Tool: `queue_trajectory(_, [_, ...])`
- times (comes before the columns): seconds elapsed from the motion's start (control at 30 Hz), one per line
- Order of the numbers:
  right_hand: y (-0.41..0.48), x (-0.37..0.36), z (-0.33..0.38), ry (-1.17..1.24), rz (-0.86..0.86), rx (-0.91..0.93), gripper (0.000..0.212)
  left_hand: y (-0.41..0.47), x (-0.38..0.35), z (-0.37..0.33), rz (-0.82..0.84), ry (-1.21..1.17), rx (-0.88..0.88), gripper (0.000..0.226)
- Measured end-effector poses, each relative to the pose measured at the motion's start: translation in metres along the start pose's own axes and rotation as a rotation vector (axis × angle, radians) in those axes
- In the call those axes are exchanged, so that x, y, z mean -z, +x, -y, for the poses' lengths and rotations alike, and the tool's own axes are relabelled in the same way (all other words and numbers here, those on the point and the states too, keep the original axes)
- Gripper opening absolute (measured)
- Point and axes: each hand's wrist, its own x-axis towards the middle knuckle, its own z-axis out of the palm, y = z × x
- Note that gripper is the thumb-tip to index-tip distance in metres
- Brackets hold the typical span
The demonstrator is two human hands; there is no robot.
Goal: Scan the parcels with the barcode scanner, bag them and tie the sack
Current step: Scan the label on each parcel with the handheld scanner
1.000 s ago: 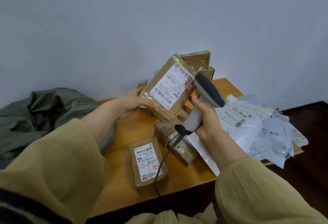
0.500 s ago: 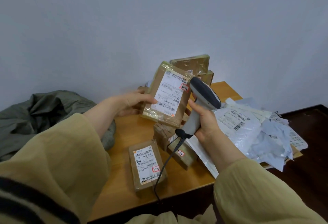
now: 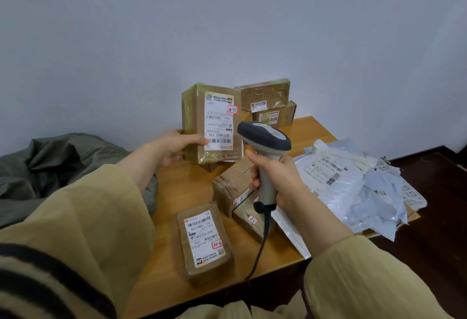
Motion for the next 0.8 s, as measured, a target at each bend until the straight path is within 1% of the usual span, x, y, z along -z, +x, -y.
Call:
queue_trajectory(0.17, [-0.005, 0.0, 0.0, -0.036, 0.055, -0.033, 0.015, 0.005, 0.0, 0.0, 0.003, -0.018, -0.015, 0.056])
queue_trajectory(0.33, [-0.007, 0.003, -0.001, -0.005, 0.067, -0.056, 0.011, 0.008, -0.002, -0.002, 0.03, -0.012, -0.029, 0.062])
queue_trajectory(0.43, [0.0, 0.008, 0.004, 0.055, -0.053, -0.032, 0.014, 0.002, 0.002, -0.008, 0.07, 0.072, -0.027, 0.061])
queue_trajectory(0.5, [0.009, 0.017, 0.007, 0.089, -0.171, -0.005, 0.022, -0.003, 0.011, -0.015, 0.111, 0.12, -0.011, 0.07])
queue_trajectory(0.57, [0.018, 0.025, 0.009, 0.137, -0.251, 0.003, 0.027, -0.005, 0.021, -0.02, 0.208, 0.158, 0.01, 0.075])
queue_trajectory(0.63, [0.022, 0.03, 0.009, 0.232, -0.282, -0.01, 0.031, -0.006, 0.026, -0.024, 0.34, 0.237, 0.031, 0.081])
queue_trajectory(0.67, [0.023, 0.032, 0.008, 0.27, -0.276, -0.032, 0.034, -0.006, 0.026, -0.026, 0.39, 0.272, 0.04, 0.088])
queue_trajectory(0.73, [0.02, 0.032, 0.004, 0.255, -0.2, -0.071, 0.042, -0.006, 0.022, -0.027, 0.435, 0.3, 0.054, 0.098])
queue_trajectory(0.8, [0.016, 0.03, -0.002, 0.174, -0.143, -0.089, 0.036, -0.003, 0.02, -0.025, 0.42, 0.272, 0.046, 0.105])
